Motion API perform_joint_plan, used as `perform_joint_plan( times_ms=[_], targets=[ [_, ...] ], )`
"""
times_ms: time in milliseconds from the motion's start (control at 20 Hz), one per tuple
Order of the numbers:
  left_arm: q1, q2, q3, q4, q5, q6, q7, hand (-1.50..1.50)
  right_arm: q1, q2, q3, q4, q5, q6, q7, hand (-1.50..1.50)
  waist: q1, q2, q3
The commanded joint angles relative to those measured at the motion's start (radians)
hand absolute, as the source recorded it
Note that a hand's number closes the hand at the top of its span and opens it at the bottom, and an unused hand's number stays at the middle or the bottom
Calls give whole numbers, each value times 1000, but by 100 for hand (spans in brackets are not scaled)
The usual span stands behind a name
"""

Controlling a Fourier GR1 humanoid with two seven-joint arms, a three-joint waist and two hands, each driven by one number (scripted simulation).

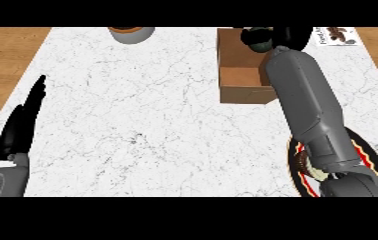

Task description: Pick the squash from the plate and place it in the cardboard box

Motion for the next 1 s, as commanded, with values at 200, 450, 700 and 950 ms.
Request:
perform_joint_plan(
  times_ms=[200,450,700,950],
  targets=[
    [-69,15,13,40,8,-27,17,0,-72,-31,-144,253,-129,-105,-115,-150,14,11,1],
    [-6,-41,-31,-8,-32,18,-3,0,-62,-24,-166,280,-154,-242,-265,-150,24,11,2],
    [-8,-32,-26,-43,-21,-3,37,0,-69,-46,-205,240,-208,-344,-399,-150,15,5,2],
    [16,-4,32,76,-20,6,-43,0,-38,13,-240,111,-311,-412,-488,-150,-34,-11,0]
  ],
)
